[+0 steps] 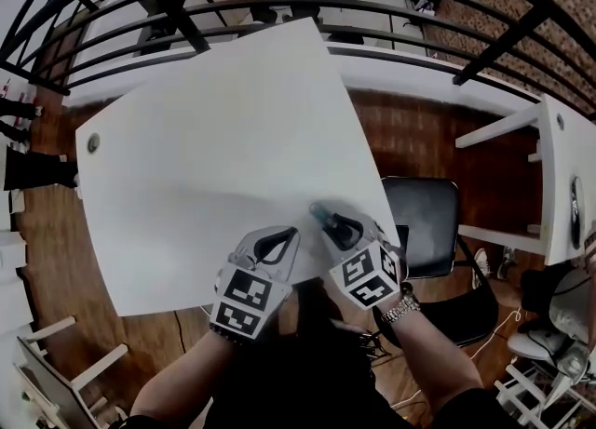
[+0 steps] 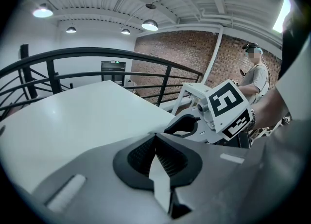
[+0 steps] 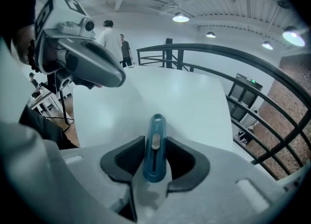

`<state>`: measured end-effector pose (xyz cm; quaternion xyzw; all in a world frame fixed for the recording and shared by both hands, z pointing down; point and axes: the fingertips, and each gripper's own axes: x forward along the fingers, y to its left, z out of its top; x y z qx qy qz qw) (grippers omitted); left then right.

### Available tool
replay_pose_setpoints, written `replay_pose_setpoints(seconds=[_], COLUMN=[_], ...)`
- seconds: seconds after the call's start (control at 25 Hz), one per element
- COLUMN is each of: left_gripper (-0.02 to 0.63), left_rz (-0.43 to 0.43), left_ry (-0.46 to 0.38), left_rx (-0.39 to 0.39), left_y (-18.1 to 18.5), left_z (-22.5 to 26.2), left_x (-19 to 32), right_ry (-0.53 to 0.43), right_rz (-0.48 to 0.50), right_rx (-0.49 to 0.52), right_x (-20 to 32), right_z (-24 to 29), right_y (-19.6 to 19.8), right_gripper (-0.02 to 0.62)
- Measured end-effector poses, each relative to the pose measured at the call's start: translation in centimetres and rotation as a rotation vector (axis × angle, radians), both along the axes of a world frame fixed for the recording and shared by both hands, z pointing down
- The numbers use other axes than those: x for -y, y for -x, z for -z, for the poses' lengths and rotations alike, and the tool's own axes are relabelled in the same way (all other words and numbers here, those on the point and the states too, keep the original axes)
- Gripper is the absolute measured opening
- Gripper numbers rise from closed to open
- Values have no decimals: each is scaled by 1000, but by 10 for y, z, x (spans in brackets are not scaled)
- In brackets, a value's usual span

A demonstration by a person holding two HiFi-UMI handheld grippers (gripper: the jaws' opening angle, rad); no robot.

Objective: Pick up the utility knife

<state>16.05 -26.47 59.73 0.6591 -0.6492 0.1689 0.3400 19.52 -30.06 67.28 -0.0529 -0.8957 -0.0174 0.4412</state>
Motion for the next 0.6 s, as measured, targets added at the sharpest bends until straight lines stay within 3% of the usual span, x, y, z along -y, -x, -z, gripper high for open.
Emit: replay_pose_setpoints(seconds=[0.6], left_gripper=[17], left_rz=[24], left_ry=[-73], left_rx=[61], left_y=[18], left_z=[35], left_x=[-17], right_ry=[-41], right_rz=[-47], right_rx=[114], right_x=[-11], right_z=[52], right_y=[23], right_gripper=[120])
